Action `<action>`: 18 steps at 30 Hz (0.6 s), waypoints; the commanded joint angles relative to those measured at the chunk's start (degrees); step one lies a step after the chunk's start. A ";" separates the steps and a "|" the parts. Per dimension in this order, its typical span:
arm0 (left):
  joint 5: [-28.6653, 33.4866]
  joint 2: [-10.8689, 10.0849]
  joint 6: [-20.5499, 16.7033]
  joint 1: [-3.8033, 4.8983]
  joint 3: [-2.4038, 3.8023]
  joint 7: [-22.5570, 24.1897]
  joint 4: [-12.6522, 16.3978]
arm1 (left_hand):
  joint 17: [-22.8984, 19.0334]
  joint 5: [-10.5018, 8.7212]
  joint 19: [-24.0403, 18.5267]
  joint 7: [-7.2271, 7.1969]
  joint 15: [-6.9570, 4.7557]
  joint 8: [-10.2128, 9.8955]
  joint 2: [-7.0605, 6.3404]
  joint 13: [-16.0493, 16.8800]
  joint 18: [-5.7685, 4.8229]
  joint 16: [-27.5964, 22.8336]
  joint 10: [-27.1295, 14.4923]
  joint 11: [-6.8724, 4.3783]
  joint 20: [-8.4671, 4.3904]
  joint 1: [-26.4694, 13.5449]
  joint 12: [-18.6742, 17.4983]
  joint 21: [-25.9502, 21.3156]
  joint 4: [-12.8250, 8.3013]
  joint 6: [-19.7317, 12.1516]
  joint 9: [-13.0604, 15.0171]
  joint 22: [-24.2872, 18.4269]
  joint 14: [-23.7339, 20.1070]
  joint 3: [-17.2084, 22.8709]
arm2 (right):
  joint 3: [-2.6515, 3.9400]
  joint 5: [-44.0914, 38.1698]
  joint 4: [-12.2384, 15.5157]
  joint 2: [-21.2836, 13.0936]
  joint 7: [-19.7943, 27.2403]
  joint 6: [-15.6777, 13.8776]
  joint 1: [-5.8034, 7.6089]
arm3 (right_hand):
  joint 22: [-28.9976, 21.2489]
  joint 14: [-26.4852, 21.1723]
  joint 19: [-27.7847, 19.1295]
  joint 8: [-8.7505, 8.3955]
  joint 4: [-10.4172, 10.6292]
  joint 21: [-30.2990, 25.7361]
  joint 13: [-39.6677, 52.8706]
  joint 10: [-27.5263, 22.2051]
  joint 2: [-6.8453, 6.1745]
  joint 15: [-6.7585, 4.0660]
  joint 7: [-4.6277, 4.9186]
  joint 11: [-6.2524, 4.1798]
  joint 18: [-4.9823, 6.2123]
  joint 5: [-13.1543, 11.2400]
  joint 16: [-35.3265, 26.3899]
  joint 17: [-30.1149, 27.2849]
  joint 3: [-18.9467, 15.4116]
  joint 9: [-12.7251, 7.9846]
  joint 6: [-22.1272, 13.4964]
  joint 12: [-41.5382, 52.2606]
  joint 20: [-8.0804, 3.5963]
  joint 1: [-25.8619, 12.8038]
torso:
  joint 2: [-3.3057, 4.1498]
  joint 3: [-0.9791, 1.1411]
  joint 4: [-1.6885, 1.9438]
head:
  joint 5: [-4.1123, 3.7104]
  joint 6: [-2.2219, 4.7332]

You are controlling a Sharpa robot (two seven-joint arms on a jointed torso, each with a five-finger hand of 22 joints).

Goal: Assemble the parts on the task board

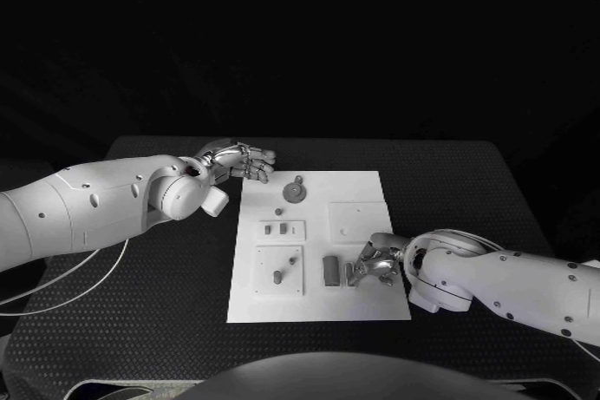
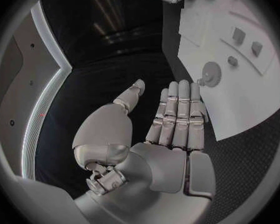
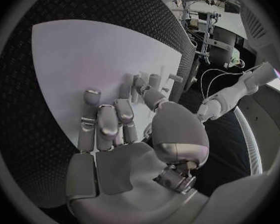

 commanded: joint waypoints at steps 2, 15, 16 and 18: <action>-0.11 0.12 0.60 0.06 0.03 0.34 0.14 | 0.10 0.20 -0.27 0.07 0.42 -0.18 0.09 -0.06 -0.26 -0.23 0.03 0.44 -0.04 0.27 -0.40 -0.06 -0.04 -0.35 -0.09 -0.09 -0.17 0.27 | -0.17 -1.49 -0.24 0.01 0.18 0.35 -0.29 | 0.49 0.11 -0.16 -0.31 -0.04 0.04 0.13 0.43 0.23 -0.06 -0.03 -0.10 0.94 0.24 0.20 0.09 0.26 -0.08 0.40 0.39 -0.13 -0.44 | -0.01 -0.02 0.03 | -0.02 -0.04; -0.12 0.19 0.47 0.06 0.03 0.52 -0.11 | 0.11 0.19 -0.27 0.08 0.43 -0.18 0.06 -0.07 -0.26 -0.24 0.03 0.45 -0.03 0.23 -0.42 -0.06 -0.01 -0.36 -0.10 -0.09 -0.17 0.25 | -0.12 4.73 -0.04 -1.59 4.49 -1.69 -0.16 | 0.24 -0.57 -0.33 -1.01 2.81 -0.33 -1.19 -1.21 -6.38 0.19 0.54 0.42 0.80 0.22 -0.09 -1.17 -4.12 -0.49 -1.06 -1.30 0.25 -8.82 | -0.07 -0.05 0.03 | -0.03 0.70; -0.11 0.23 0.48 0.06 0.03 0.60 -0.23 | 0.11 0.19 -0.28 0.08 0.43 -0.19 0.05 -0.07 -0.26 -0.24 0.03 0.45 -0.03 0.22 -0.42 -0.06 -0.01 -0.36 -0.11 -0.09 -0.17 0.25 | -0.10 5.17 -0.07 -1.82 4.94 -1.75 0.10 | -0.08 -0.85 -0.17 -1.02 5.24 -0.66 -1.61 -1.86 -8.86 0.23 0.67 0.34 1.00 0.33 -0.29 -1.70 -2.64 -0.63 -1.61 -1.90 0.01 -10.43 | -0.08 -0.07 0.02 | -0.06 0.83; 0.02 0.31 0.09 0.06 0.03 0.74 -0.38 | 0.11 0.18 -0.28 0.08 0.43 -0.19 0.03 -0.07 -0.27 -0.25 0.03 0.45 -0.03 0.18 -0.43 -0.06 0.01 -0.37 -0.11 -0.09 -0.17 0.23 | -0.07 6.12 -0.38 -2.12 6.13 -1.96 0.75 | -0.24 -1.28 -0.15 -1.20 7.31 -0.85 -2.20 -2.69 -11.36 0.30 0.83 0.63 0.92 0.26 -0.46 -2.48 -1.60 -0.83 -2.52 -2.65 -0.04 -11.89 | -0.08 -0.07 0.00 | -0.20 1.28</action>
